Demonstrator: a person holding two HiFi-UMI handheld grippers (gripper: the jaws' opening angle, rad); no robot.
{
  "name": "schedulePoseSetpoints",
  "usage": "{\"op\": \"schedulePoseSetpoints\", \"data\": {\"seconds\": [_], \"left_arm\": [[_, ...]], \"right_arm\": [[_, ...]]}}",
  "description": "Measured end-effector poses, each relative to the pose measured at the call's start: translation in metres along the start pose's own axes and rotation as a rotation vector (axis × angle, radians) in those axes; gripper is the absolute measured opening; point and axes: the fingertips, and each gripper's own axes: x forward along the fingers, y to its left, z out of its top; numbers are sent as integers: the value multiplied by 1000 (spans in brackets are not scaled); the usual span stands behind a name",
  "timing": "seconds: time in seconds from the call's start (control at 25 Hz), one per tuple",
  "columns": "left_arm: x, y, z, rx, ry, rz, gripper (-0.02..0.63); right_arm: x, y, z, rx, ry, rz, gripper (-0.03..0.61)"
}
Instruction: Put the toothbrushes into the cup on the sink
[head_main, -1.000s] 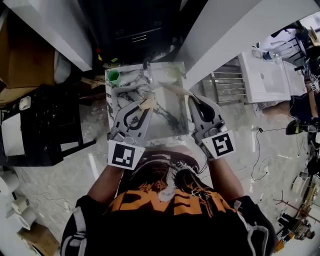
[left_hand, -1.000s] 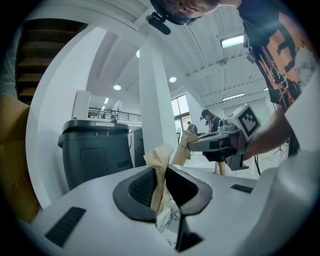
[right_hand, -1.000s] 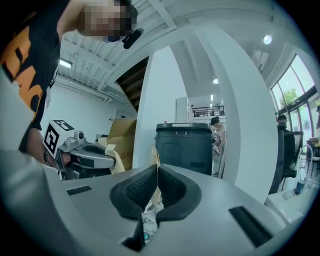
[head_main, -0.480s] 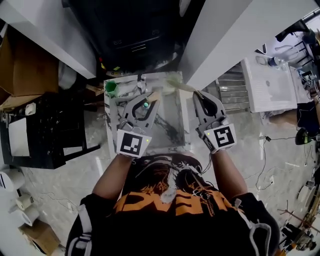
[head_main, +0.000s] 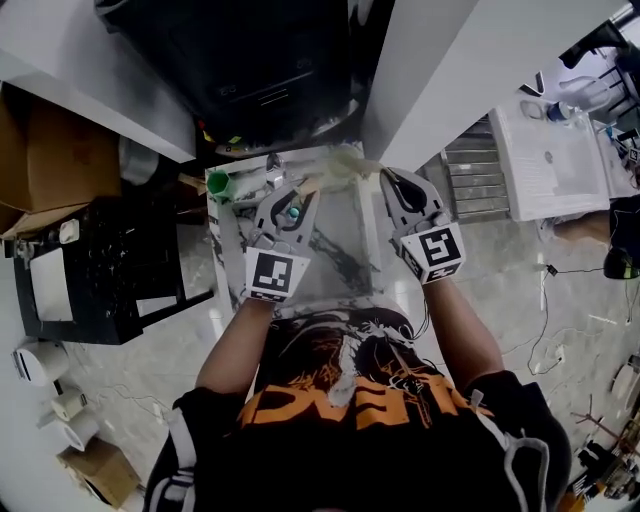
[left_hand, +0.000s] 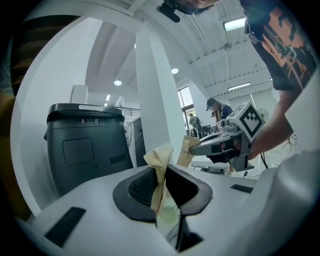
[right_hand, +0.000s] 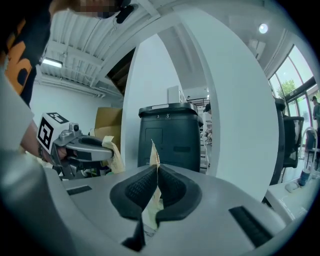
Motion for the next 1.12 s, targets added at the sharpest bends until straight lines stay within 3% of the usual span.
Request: {"op": "schedulePoseSetpoints", "data": {"seconds": [0.28,0.96,1.04,1.12], "left_arm": [[28,-2,-30,8,48,-29,75],[41,11,-65,-84,103,30,75],[40,10,-70,-86,111,23,75],[37,9,-77,-85,120,15,75]], "right_arm": [[23,-5,-41,-9,73,10,16],[72,12,-108,7,217,37,19],[75,15,-113,17,232,52,42],[77,21,-119,23,244,78,142]]}}
